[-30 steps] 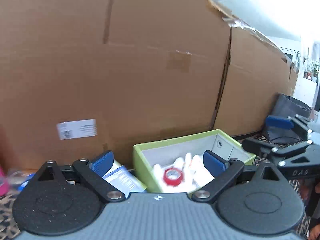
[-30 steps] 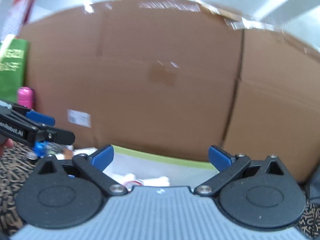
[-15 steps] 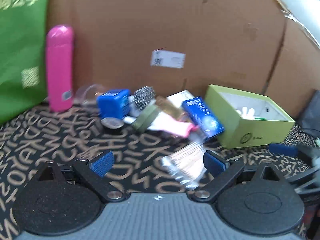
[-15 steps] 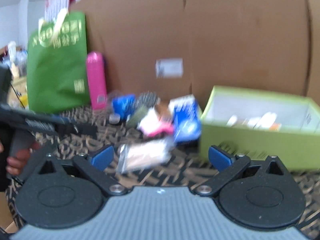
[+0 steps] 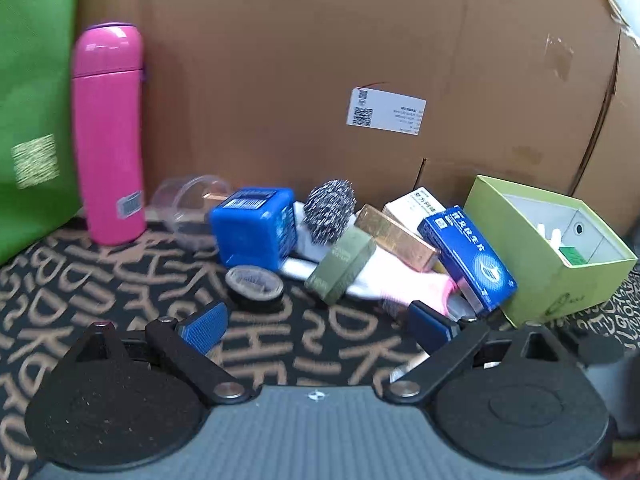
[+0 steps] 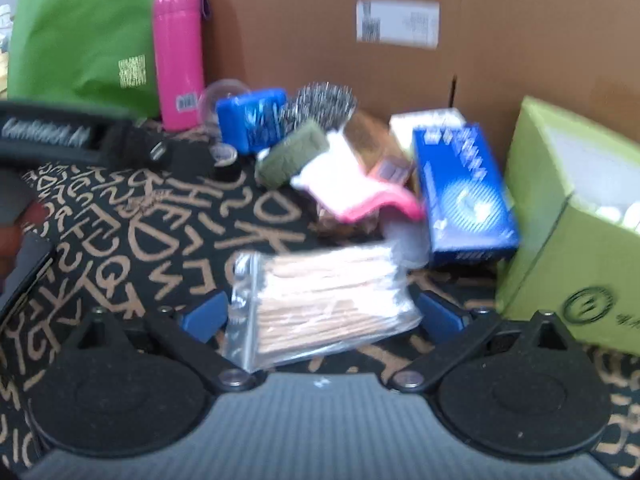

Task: Organize objects
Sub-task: 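Grasp the small olive box with left tool while right tool grasps swab bag, then lift the olive box and cotton swab bag toward the shoebox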

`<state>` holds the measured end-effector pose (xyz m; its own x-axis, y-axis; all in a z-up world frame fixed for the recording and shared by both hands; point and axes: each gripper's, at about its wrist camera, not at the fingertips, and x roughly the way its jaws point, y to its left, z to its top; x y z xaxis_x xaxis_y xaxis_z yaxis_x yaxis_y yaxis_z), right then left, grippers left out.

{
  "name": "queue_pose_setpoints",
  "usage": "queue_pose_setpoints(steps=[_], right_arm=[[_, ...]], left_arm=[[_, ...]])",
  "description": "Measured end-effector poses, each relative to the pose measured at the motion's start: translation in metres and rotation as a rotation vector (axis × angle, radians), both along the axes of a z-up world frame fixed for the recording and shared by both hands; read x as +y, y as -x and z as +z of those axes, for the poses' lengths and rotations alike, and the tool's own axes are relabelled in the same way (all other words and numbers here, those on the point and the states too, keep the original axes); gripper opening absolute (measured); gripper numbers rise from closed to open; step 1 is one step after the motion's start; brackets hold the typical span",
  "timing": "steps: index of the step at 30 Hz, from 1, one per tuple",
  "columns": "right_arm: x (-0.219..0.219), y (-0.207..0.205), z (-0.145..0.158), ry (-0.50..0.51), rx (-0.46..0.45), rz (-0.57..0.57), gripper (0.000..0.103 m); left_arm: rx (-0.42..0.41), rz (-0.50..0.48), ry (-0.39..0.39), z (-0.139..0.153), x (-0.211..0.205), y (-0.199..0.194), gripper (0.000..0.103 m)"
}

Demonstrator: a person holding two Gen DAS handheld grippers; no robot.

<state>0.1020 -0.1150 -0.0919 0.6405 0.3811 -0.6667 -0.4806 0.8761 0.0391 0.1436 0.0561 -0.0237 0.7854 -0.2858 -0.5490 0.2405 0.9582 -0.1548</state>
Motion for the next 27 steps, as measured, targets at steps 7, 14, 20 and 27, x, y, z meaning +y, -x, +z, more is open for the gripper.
queue_pose_setpoints(steps=[7,14,20,27], right_arm=[[-0.012,0.014,0.004,-0.004,-0.029,-0.016,0.07],[-0.04,0.047,0.012,-0.034,-0.02,-0.044,0.07],[-0.059,0.07,0.02,-0.044,-0.004,-0.04,0.071],[-0.061,0.078,0.021,-0.016,-0.048,-0.018,0.092]], left_arm=[[-0.044,-0.092,-0.062,-0.005,-0.032,-0.036,0.088],[-0.001,-0.116,-0.094,-0.021,-0.042,-0.059,0.06],[0.067,-0.16,-0.044,-0.018,-0.034,-0.043,0.026],[0.19,-0.321,0.01,-0.021,-0.031,0.019,0.023]])
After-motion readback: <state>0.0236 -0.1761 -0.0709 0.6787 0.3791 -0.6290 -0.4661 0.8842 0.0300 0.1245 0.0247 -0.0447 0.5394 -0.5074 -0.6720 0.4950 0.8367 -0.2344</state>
